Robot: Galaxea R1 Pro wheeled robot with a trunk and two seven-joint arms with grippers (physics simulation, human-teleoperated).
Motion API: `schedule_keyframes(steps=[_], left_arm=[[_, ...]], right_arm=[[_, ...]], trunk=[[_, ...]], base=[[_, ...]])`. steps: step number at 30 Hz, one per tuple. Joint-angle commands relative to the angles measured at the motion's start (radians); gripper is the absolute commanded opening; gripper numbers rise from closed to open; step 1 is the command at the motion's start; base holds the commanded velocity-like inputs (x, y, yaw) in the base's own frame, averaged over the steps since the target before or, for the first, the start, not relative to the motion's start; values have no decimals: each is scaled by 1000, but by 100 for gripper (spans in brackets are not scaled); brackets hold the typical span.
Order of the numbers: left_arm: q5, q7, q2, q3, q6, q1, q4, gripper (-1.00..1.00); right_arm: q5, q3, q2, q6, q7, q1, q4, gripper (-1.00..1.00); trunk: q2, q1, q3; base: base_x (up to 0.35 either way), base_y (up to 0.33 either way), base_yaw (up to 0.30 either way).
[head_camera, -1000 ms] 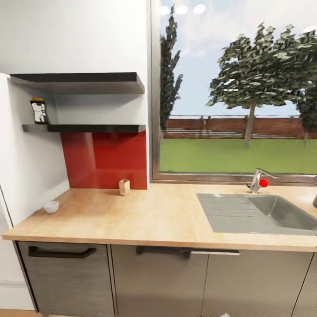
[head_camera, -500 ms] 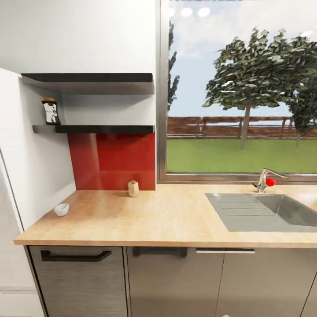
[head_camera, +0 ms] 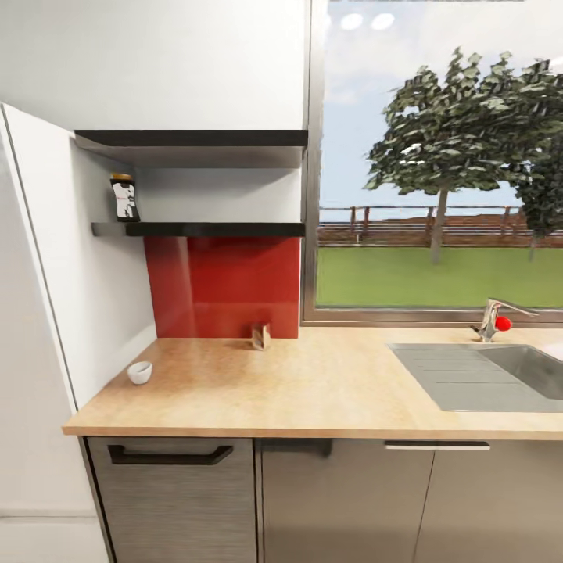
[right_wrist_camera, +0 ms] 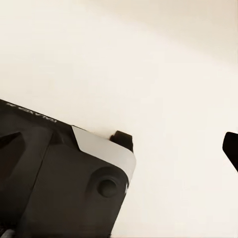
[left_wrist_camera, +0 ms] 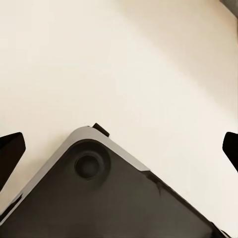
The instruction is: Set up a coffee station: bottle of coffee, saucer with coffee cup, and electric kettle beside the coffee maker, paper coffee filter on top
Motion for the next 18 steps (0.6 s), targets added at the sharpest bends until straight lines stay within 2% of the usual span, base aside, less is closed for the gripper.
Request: schedule_keyframes(steps=[1,13,18], left_arm=[[1,-5,0,8,0,1,-2,100],[1,-5,0,8,-3,0,-2,100],[1,-5,0,8,-10,0,-2,100]], right_arm=[[-6,8,0,3,5,-1,3,100],[-10,6,-7,16,7,1,3,100],[-11,6,-8,18,7,3,3,100]], trunk=[[-1,0,-1],[-1,0,-1],[-1,0,-1]], base=[[0,334,0],[0,233,0],[0,76,0]])
